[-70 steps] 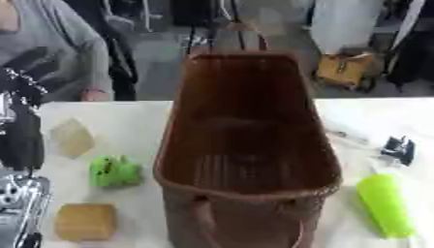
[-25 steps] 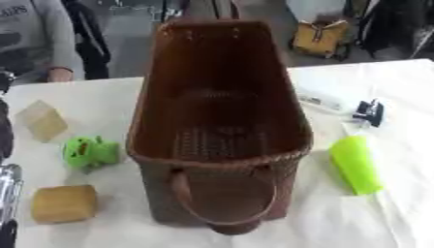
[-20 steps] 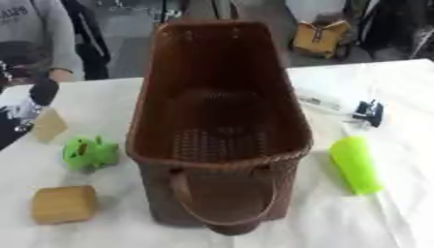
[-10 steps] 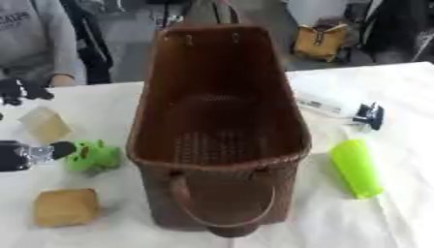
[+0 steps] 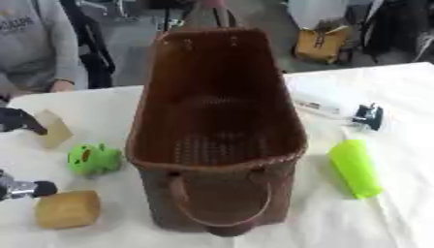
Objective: Pick up objects on the table and place them in the box.
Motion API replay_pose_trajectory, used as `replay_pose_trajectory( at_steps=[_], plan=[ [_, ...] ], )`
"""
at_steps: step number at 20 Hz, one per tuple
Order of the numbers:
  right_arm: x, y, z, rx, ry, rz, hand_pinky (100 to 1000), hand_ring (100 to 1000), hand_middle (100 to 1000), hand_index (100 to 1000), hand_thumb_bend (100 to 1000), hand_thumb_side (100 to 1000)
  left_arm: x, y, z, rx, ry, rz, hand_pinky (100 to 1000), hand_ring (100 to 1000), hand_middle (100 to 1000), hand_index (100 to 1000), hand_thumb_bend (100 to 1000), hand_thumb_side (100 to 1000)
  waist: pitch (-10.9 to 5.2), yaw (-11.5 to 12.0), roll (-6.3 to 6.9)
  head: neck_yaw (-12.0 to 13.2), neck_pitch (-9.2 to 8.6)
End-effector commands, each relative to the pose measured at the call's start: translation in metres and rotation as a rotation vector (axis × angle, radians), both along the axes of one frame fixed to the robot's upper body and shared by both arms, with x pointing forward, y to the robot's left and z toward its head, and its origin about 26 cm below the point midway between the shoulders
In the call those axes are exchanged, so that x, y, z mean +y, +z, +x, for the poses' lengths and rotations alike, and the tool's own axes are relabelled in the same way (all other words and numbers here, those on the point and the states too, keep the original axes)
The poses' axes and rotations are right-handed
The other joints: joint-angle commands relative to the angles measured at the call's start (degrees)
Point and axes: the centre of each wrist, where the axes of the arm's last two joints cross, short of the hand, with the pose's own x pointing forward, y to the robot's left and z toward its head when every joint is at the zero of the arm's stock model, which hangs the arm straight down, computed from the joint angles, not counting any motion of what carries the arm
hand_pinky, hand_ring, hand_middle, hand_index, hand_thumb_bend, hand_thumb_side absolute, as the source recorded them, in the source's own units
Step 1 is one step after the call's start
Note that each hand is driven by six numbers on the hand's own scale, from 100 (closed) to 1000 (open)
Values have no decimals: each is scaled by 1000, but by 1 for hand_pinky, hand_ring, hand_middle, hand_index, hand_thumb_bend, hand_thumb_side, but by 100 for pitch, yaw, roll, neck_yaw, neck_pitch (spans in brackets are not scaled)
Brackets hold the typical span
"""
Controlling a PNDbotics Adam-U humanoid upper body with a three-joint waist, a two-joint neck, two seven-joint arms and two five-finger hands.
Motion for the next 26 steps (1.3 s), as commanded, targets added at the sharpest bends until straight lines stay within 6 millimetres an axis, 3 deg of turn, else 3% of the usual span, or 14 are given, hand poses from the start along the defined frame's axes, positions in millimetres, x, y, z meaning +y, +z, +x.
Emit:
replay_pose_trajectory(
  at_steps=[1, 13, 26],
  plan=[
    [-4, 10, -2, -26, -18, -37, 514, 643, 688, 776, 100, 770, 6, 7, 1, 56, -6, 68, 798, 834, 782, 831, 1000, 649, -68, 7, -4, -19, 38],
    [-4, 10, -2, -26, -13, -34, 517, 644, 690, 778, 100, 777, 6, -8, 3, 159, -8, 140, 795, 832, 764, 821, 1000, 641, -58, -23, 4, -35, 18],
    [-5, 9, -2, -25, -11, -29, 517, 643, 689, 778, 100, 780, 20, -46, 18, 165, 144, 219, 790, 838, 779, 846, 1000, 656, -27, -43, -33, 13, -4]
  ],
)
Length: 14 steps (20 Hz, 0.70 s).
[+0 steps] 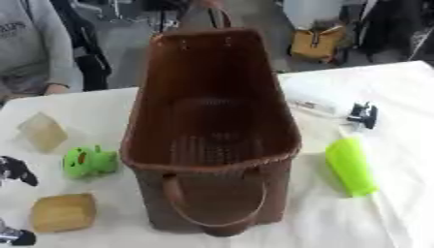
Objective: Pick up objects on the table and place them in the box.
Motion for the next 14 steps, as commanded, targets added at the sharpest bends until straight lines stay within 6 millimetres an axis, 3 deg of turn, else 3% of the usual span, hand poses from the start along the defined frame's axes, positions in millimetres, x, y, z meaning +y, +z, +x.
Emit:
replay_pose_trajectory(
  at_steps=[1, 14],
  plan=[
    [-3, 9, -2, -23, -5, -28, 517, 643, 689, 778, 100, 780, 4, 3, 7, -30, 13, 31, 790, 838, 779, 846, 1000, 656, -42, -8, -18, 20, -4],
    [-3, 8, -2, -22, -6, -22, 516, 640, 687, 777, 100, 780, -2, -9, 23, -75, -36, 14, 782, 830, 769, 835, 1000, 660, -39, -41, -55, -5, -17]
  ],
)
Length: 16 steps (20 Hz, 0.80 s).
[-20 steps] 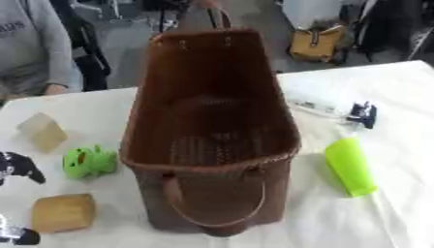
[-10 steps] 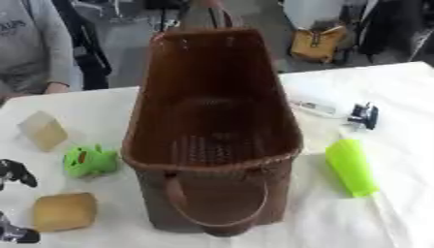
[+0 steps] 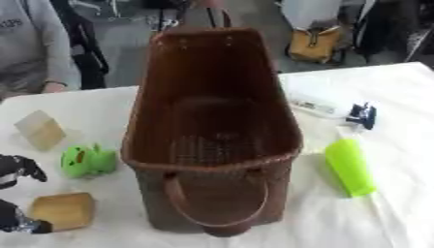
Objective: Pick up objects on the table and place them in the box.
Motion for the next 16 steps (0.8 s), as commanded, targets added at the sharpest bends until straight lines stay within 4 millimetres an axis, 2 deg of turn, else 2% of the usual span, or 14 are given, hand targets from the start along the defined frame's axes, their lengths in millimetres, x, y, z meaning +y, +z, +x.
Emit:
replay_pose_trajectory(
  at_steps=[1, 9, 16],
  plan=[
    [-3, 8, -2, -21, -7, -20, 516, 640, 687, 777, 100, 780, 1, 8, 3, -27, -15, 24, 783, 830, 769, 834, 1000, 660, -46, -4, -16, -9, -16],
    [-3, 7, -1, -20, -5, -19, 516, 640, 687, 777, 100, 780, 0, 1, 9, 21, -34, 42, 785, 831, 764, 826, 1000, 648, -41, -16, -19, -29, -19],
    [-3, 7, -1, -18, -4, -15, 516, 639, 686, 776, 100, 780, -2, -7, 17, -5, -26, 73, 778, 825, 755, 824, 1000, 653, -37, -24, -27, -17, -12]
  ],
)
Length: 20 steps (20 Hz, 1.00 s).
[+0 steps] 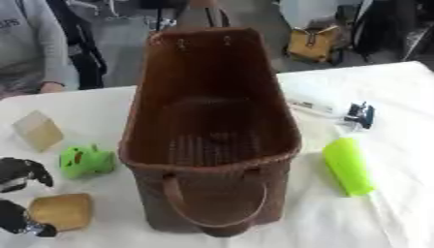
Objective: Pick up objects on the table and place them in the box.
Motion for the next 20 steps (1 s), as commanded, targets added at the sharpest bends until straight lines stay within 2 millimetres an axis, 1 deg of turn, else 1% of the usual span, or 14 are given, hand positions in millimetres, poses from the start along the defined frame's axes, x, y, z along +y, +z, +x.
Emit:
replay_pose_trajectory(
  at_steps=[1, 6, 7, 10, 14, 16, 17, 20],
  plan=[
    [-2, 7, -1, -19, -5, -15, 516, 639, 686, 776, 100, 780, 2, 6, 6, -57, -3, 39, 778, 825, 755, 824, 1000, 653, -48, -7, -19, 7, -12],
    [-2, 7, -1, -19, -3, -15, 516, 638, 686, 775, 100, 780, 2, -6, 12, -96, -9, 43, 772, 816, 742, 815, 1000, 656, -45, -15, -27, 12, -11],
    [-2, 6, -1, -18, -3, -13, 515, 638, 686, 775, 100, 780, 0, -9, 14, -100, -10, 33, 763, 802, 729, 803, 1000, 655, -46, -18, -30, 22, -11],
    [-2, 5, -1, -16, -1, -10, 515, 638, 686, 774, 100, 780, -3, -18, 21, -106, -12, 4, 762, 799, 723, 799, 1000, 654, -49, -20, -36, 31, -14],
    [-2, 5, -1, -16, -1, -9, 515, 637, 685, 774, 100, 780, -4, -24, 24, -109, -23, -6, 761, 795, 716, 793, 1000, 653, -51, -29, -43, 31, -13],
    [-2, 5, -1, -17, -3, -9, 515, 637, 685, 774, 100, 780, -4, -27, 25, -90, -30, -4, 762, 795, 703, 784, 1000, 641, -50, -39, -47, 30, -10],
    [-2, 5, -1, -17, -3, -8, 515, 637, 685, 774, 100, 780, -4, -30, 24, -73, -33, 1, 766, 792, 679, 772, 1000, 619, -48, -44, -45, 28, -8],
    [-2, 6, -1, -18, -3, -9, 515, 637, 685, 774, 100, 781, -2, -32, 24, -33, -34, 15, 766, 786, 659, 763, 1000, 611, -46, -44, -36, 20, -3]
  ],
)
